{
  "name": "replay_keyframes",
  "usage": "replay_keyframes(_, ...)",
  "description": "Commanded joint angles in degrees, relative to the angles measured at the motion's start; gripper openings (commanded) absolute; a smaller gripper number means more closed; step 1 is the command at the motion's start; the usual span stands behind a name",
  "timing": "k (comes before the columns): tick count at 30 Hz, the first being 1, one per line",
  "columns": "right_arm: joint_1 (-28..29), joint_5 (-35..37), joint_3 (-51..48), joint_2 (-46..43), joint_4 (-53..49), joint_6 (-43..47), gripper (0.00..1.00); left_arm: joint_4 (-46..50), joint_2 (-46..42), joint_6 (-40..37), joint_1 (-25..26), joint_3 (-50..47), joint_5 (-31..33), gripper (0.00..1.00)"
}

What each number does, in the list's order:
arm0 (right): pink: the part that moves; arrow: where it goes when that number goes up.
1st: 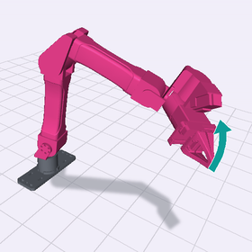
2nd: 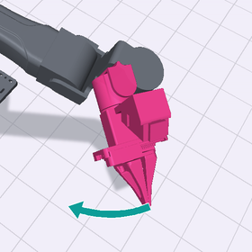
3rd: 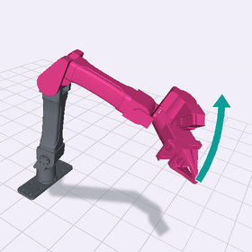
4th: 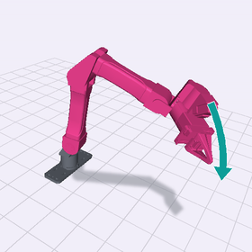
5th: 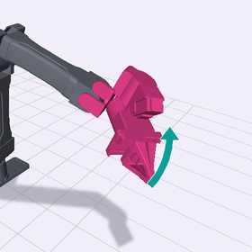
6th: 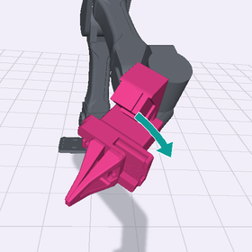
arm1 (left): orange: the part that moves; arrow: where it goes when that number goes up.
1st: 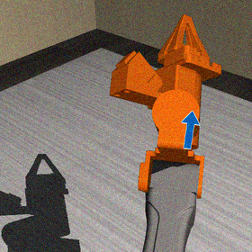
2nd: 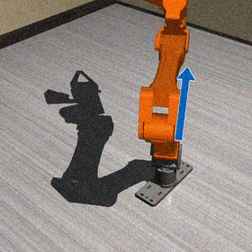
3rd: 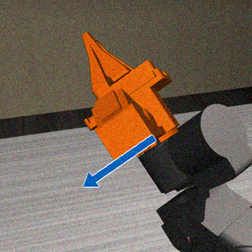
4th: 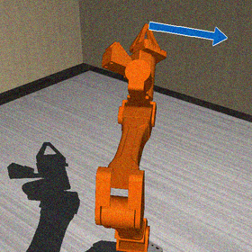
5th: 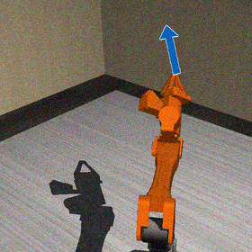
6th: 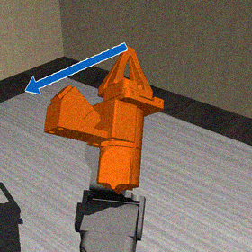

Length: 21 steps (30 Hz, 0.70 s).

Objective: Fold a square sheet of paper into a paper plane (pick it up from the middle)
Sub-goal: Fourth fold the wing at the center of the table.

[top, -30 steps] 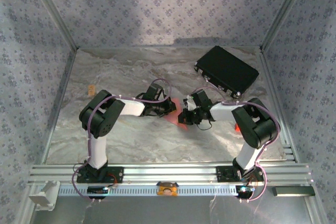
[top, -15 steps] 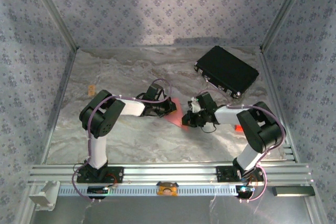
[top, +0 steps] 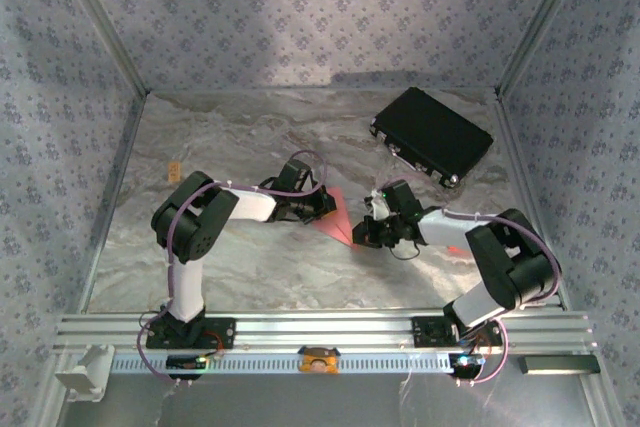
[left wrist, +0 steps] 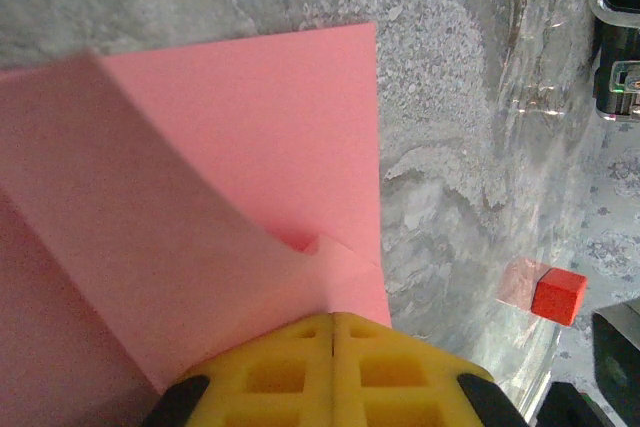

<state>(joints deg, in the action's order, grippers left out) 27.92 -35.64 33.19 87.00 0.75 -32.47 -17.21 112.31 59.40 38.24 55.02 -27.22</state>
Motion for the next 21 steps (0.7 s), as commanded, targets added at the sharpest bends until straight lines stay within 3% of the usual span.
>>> replay_keyframes(1, 1.0, -2.0, 2.2, -0.4, -2.8, 1.0, 0.07, 3.0, 2.4, -1.3, -0.4, -1.6, 2.0, 0.06)
replay_keyframes(9, 1.1, 0.9, 2.8, 3.7, -3.7, 1.4, 0.08, 2.9, 2.6, -1.2, -0.3, -1.4, 1.7, 0.06)
replay_keyframes(21, -0.9, -0.3, -5.7, 0.5, 0.1, -2.6, 0.08, 3.1, 2.7, -1.4, -0.4, -1.5, 1.8, 0.06)
